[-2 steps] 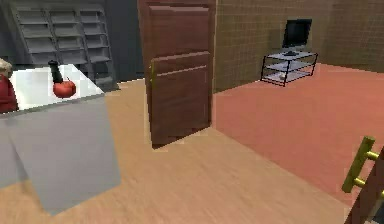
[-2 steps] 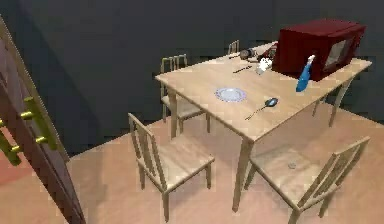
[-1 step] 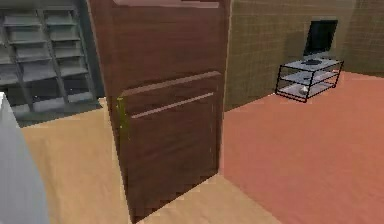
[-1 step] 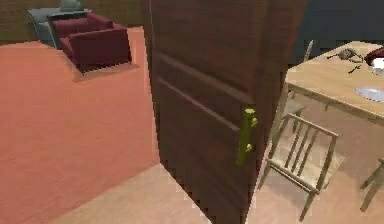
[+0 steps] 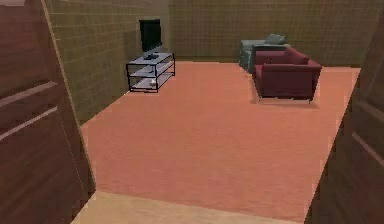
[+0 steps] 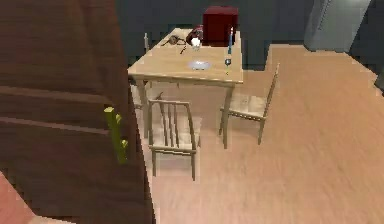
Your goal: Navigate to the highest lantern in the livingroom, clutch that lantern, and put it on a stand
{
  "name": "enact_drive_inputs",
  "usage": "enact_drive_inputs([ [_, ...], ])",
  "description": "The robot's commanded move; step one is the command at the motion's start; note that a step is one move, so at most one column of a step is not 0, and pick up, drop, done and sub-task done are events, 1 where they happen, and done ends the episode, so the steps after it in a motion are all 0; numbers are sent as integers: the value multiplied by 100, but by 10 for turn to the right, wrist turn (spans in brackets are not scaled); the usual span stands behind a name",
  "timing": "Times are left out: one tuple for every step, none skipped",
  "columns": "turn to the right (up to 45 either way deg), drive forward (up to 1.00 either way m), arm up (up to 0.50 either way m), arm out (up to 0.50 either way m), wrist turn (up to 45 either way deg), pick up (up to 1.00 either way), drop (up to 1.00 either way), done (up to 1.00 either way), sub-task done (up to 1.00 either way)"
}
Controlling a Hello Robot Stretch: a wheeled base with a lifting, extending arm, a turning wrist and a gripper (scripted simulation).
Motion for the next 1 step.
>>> enact_drive_inputs([
  [0,100,0,0,0,0,0,0,0],
])
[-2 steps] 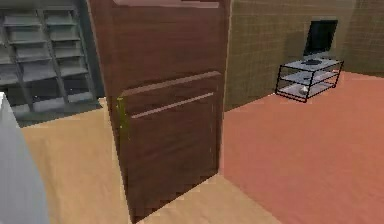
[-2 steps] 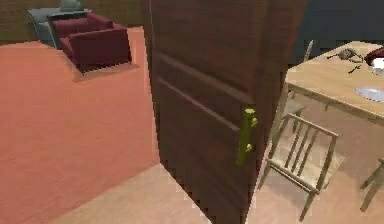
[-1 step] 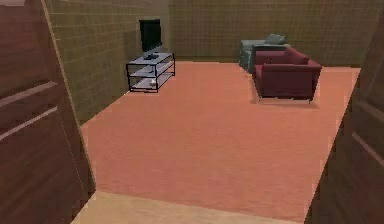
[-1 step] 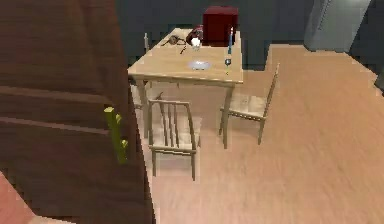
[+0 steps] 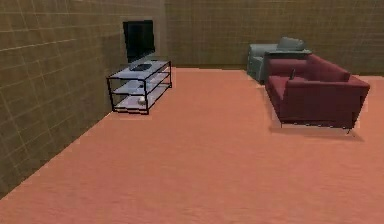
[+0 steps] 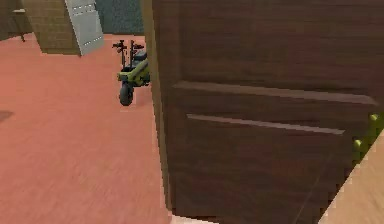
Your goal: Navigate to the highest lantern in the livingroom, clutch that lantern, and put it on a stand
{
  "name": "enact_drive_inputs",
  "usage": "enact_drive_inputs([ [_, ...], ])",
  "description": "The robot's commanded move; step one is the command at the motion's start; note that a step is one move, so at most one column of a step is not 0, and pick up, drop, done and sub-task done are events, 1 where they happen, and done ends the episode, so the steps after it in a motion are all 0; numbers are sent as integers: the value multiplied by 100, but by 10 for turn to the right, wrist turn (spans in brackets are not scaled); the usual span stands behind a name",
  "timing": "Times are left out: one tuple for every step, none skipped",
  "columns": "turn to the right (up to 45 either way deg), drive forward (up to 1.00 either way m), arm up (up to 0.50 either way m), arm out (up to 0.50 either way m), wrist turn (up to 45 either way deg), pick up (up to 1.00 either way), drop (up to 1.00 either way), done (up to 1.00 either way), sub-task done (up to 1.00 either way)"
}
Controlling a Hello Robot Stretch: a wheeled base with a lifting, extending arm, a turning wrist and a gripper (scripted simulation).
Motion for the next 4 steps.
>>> enact_drive_inputs([
  [0,100,0,0,0,0,0,0,0],
  [0,100,0,0,0,0,0,0,0],
  [30,0,0,0,0,0,0,0,0],
  [0,100,0,0,0,0,0,0,0],
])
